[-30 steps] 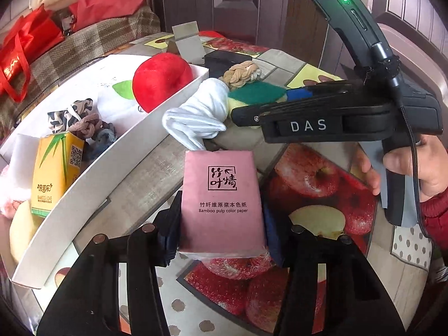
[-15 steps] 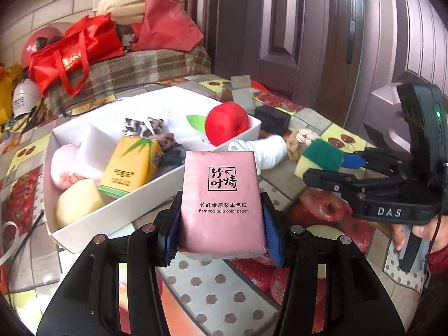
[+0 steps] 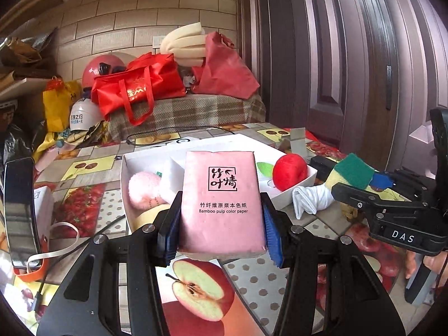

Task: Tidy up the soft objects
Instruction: 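Carry the pink tissue pack and green scouring sponge over the white box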

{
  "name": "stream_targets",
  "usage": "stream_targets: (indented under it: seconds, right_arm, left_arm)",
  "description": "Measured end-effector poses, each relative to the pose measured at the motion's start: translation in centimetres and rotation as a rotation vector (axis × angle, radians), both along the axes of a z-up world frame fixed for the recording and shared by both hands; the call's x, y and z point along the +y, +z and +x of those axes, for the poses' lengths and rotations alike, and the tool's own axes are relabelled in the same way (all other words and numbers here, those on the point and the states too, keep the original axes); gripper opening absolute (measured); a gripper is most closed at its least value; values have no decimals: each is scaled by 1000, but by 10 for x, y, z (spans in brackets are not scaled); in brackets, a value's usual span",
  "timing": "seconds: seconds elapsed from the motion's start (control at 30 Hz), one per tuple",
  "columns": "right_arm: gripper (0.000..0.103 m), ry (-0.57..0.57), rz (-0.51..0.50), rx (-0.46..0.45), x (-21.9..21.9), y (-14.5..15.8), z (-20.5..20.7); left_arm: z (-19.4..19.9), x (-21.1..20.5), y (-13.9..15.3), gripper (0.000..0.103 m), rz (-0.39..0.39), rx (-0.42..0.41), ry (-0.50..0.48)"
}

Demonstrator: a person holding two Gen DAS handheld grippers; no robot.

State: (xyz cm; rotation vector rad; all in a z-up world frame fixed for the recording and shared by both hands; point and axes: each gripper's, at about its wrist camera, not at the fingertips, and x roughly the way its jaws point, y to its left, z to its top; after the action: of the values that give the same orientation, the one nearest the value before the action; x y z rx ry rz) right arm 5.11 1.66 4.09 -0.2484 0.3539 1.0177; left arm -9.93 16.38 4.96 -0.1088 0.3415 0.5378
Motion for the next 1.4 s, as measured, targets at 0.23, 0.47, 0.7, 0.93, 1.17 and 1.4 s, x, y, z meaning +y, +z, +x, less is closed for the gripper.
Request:
stream_targets:
  seconds: [0.23, 0.47, 0.7, 0.93, 1.17, 1.4]
  right_arm:
    - [55, 20, 5, 16, 19, -1, -4]
    - [55, 22, 4, 40, 39, -2, 0]
    - [55, 13, 10, 44, 48, -2, 0]
    - [55, 10, 12, 47, 50, -1, -1]
    - [55, 5, 19, 44, 57, 1, -1]
    - [55, -15, 24, 56, 72, 2, 5]
  left_arm:
    - [2, 18, 1, 50, 11, -4, 63]
    - [7, 45, -2, 50, -28, 3, 131]
    - [7, 56, -2, 50, -54, -5, 164]
    - [7, 56, -2, 50, -54, -5, 164]
    - [9, 57, 0, 50, -49, -4, 170]
    - [16, 66, 0, 50, -52, 4, 194]
